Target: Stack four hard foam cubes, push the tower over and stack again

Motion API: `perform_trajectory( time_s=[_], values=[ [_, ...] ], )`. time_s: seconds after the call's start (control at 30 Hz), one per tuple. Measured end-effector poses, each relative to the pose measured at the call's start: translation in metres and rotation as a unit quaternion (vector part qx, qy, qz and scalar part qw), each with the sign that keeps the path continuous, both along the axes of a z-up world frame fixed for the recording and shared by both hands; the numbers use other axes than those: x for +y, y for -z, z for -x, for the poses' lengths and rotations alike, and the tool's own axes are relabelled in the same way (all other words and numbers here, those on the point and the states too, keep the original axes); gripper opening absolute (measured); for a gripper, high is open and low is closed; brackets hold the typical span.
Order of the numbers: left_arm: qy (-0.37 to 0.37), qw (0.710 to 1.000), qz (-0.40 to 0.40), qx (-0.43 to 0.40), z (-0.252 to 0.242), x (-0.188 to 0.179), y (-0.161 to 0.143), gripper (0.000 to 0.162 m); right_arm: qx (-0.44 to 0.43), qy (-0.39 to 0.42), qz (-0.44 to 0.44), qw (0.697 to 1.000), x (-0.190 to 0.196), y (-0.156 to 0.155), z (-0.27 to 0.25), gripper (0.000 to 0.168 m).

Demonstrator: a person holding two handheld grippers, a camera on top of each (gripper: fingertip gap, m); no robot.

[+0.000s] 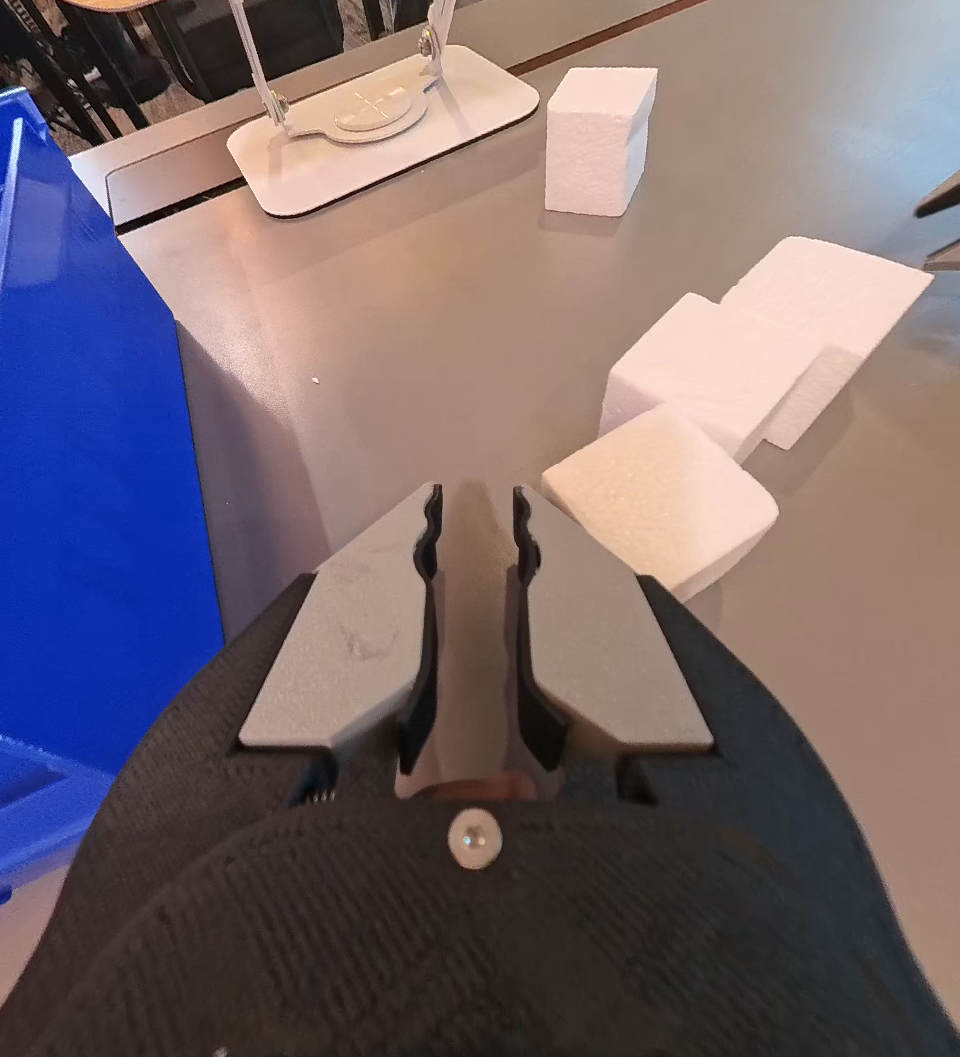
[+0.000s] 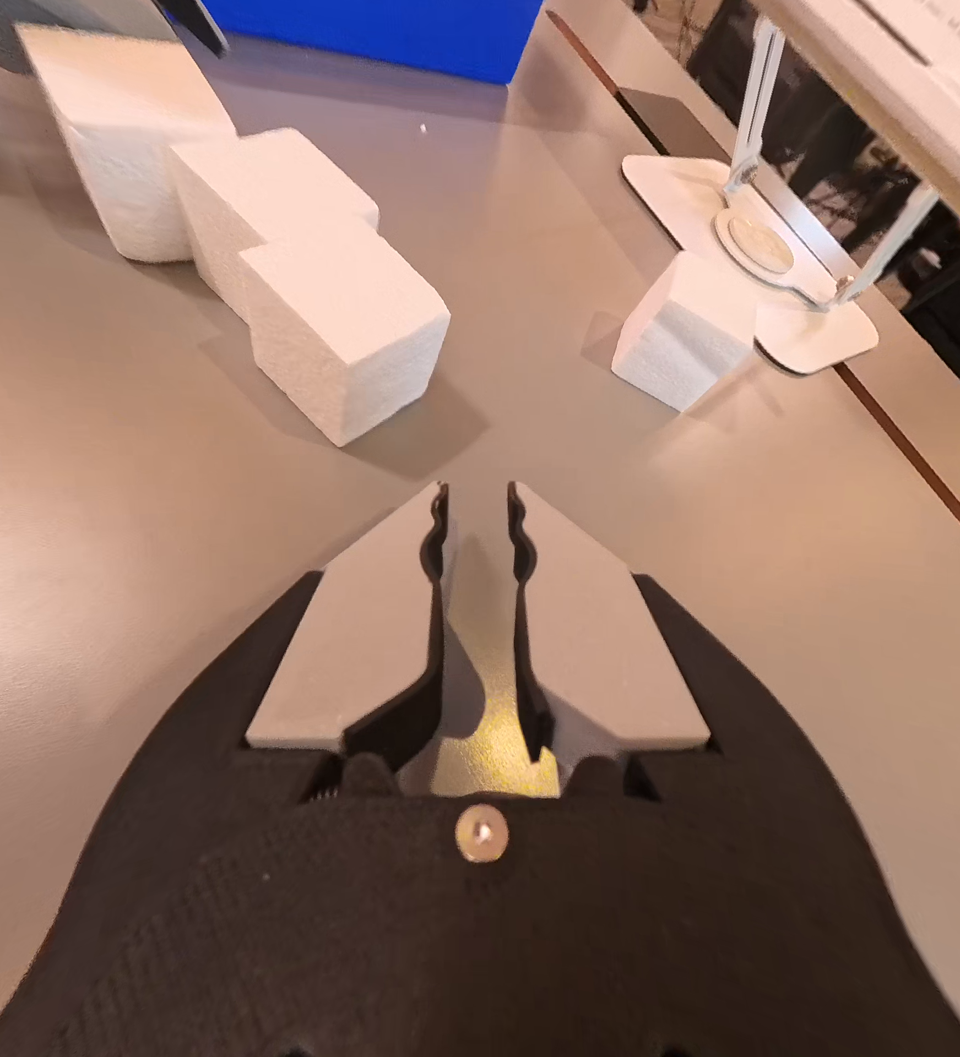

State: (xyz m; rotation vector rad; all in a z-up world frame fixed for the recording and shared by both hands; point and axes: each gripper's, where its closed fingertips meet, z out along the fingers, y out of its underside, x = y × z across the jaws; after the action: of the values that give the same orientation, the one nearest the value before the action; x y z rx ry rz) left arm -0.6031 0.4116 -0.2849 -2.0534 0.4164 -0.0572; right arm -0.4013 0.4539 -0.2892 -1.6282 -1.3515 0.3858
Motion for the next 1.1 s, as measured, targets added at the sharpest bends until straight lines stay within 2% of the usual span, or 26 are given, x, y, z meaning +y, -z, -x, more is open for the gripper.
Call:
perform_trajectory(
  time_s=[0.13,0.23,0.47,0.53,0.6,0.67,0.7,0.77,0.9,0.97,1.1],
  values=[
    [0.003,1.000,0.000,0.002,-0.001,0.000,0.000,0.023,0.050,-0.043,0.012,0.998,-0.015,-0.014,0.010,0.027],
    [0.012,1.000,0.000,0.009,-0.004,-0.001,0.001,0.023,0.050,-0.069,0.006,0.996,-0.024,-0.014,0.015,0.029],
    [0.052,0.998,-0.002,0.039,-0.020,-0.004,0.004,0.024,0.017,-0.152,-0.022,0.988,-0.057,-0.007,0.028,0.023],
    [0.085,0.995,-0.014,0.041,-0.035,-0.007,0.001,0.031,0.005,-0.162,-0.032,0.986,-0.061,-0.004,0.030,0.020],
    [0.129,0.990,-0.032,0.042,-0.054,-0.012,-0.004,0.033,-0.005,-0.144,-0.038,0.989,-0.055,-0.001,0.031,0.017],
    [0.153,0.985,-0.043,0.066,-0.065,-0.016,-0.003,0.031,-0.012,-0.069,-0.060,0.996,-0.029,-0.002,0.027,0.013],
    [0.158,0.983,-0.042,0.082,-0.068,-0.017,0.000,0.030,-0.015,-0.020,-0.074,0.997,-0.013,-0.004,0.022,0.014],
    [0.161,0.981,-0.036,0.104,-0.069,-0.017,0.005,0.030,-0.023,0.023,-0.074,0.997,0.003,-0.002,0.013,0.020],
    [0.158,0.981,-0.035,0.106,-0.069,-0.016,0.005,0.031,0.018,0.006,-0.049,0.999,-0.002,-0.011,0.010,0.027],
    [0.172,0.980,-0.038,0.090,-0.073,-0.019,0.003,0.037,0.031,0.002,-0.036,0.999,-0.003,-0.013,0.009,0.028],
    [0.208,0.975,-0.045,0.066,-0.087,-0.027,-0.002,0.038,0.037,-0.014,-0.023,0.999,-0.008,-0.013,0.011,0.031]
  ],
)
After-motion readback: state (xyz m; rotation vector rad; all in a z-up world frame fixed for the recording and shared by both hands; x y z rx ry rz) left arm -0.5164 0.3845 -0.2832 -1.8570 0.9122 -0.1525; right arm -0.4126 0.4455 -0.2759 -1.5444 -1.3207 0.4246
